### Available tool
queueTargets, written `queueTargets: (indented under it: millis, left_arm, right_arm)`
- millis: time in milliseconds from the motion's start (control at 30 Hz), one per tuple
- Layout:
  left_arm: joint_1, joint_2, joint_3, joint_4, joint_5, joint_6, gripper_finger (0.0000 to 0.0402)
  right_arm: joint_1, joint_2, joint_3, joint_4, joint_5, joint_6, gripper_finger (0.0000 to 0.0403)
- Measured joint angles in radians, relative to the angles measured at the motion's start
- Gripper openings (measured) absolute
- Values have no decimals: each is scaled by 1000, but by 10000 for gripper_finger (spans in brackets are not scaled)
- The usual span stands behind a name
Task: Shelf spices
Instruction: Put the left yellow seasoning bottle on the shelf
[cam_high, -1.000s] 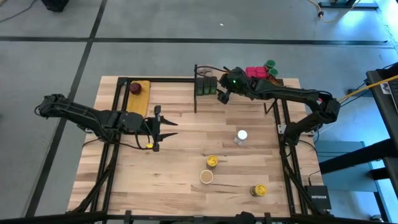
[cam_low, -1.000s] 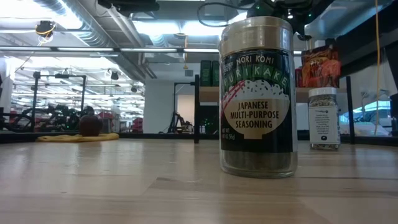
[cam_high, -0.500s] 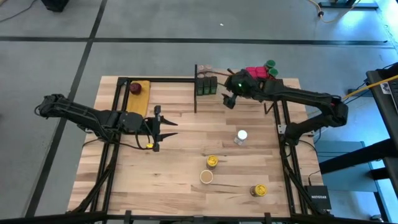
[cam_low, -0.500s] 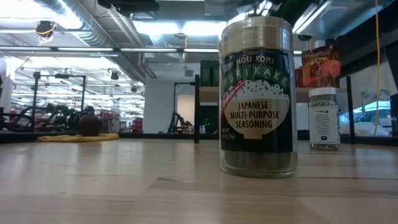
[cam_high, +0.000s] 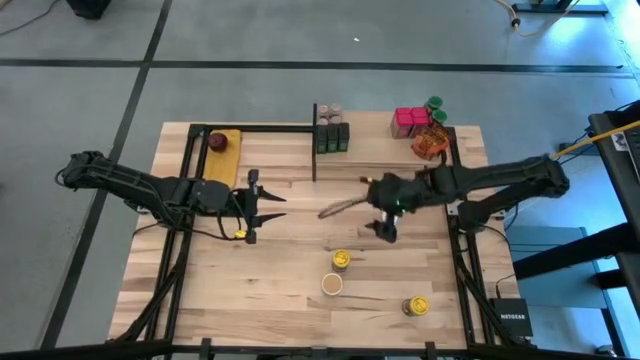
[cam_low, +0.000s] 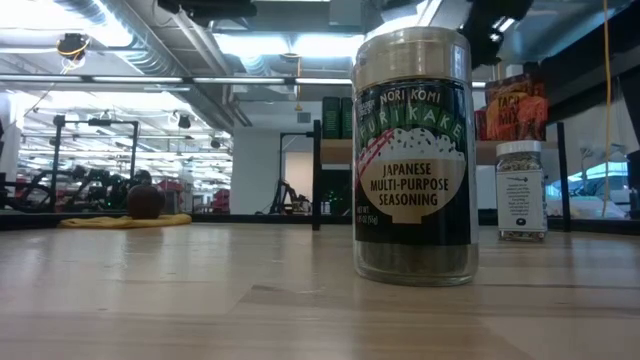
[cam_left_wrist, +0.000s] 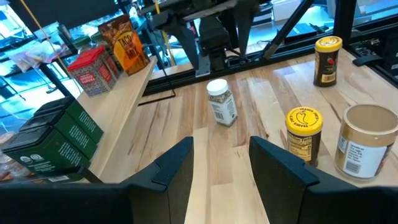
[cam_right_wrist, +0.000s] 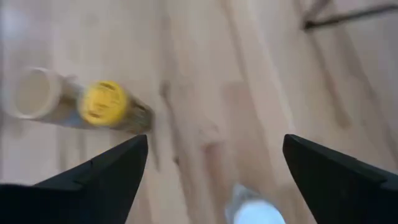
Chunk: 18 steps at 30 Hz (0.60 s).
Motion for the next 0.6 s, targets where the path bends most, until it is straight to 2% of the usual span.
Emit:
queueTargets:
  millis: [200,400,600]
  left_arm:
    - [0,0,0,8,0,-24,150]
    - [0,0,0,7,0,-31,150]
    - [0,0,0,7,0,-32,150]
  right_arm:
    - [175,2,-2,-45,290,143,380]
    - [352,2,-71,169,541,116,380]
    - [464,2,-227,487,925,108,380]
